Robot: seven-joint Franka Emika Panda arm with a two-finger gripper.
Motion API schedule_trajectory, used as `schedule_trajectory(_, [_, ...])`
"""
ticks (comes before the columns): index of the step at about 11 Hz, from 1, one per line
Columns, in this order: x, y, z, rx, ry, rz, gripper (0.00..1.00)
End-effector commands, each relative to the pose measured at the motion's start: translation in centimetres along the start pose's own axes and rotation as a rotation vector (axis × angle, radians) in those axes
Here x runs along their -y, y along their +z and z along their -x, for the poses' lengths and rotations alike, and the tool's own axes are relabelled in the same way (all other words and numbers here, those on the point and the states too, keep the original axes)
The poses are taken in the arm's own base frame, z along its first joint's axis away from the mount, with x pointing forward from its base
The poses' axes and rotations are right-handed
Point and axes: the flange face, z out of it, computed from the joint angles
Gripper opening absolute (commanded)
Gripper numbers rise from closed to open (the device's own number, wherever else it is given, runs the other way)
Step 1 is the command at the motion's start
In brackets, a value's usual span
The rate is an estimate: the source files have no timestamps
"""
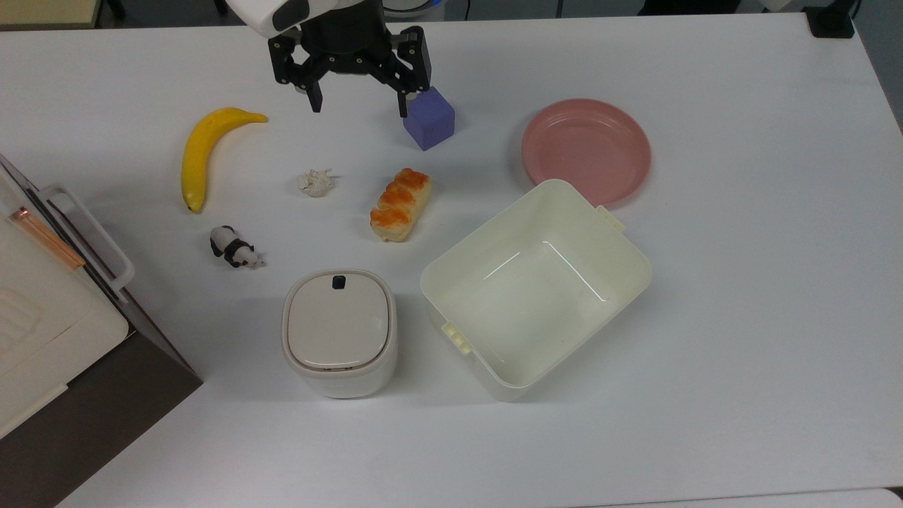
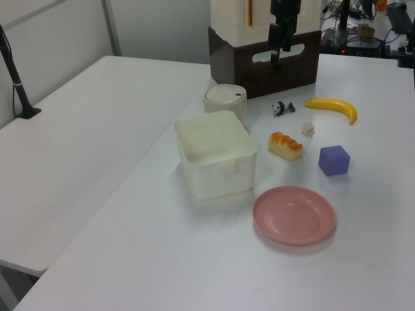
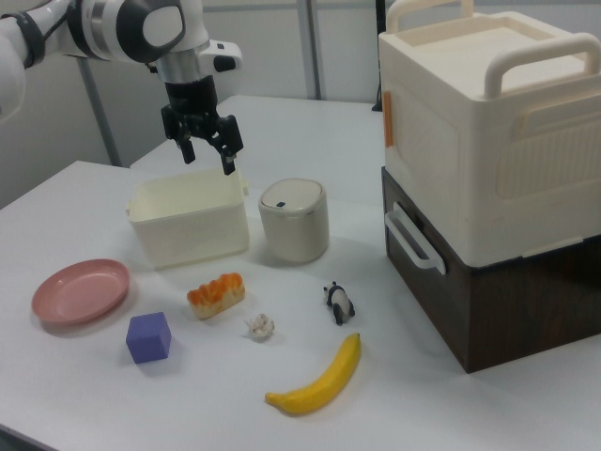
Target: Open the trash can
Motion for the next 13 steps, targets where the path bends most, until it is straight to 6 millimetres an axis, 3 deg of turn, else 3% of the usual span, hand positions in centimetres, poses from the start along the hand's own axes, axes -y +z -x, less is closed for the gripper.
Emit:
schedule_trajectory(1, [0.08,-0.12,0.46,0.019,0.008,-0.006,1.00])
schedule_trajectory(9, [0.07,-0.05,0.39,0.018,0.006,-0.004,1.00])
schedule_trajectory(13, [-0.87,-0.10,0.30,0.014,0.013,-0.006,1.00])
